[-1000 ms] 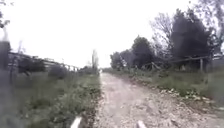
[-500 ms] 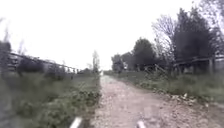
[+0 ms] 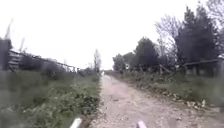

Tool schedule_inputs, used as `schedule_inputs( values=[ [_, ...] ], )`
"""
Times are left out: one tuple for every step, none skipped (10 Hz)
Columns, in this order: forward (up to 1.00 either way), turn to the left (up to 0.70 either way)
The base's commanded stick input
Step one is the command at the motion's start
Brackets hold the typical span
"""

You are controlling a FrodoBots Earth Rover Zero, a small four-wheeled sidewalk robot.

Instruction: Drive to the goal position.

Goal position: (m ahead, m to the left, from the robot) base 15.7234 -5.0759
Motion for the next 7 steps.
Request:
schedule_inputs(
  values=[
    [0.7,0.0],
    [0.7,0.0],
    [0.7,0.0],
    [0.7,0.0],
    [0.7,0.0],
    [0.7,0.0],
    [0.7,0.0]
  ],
)
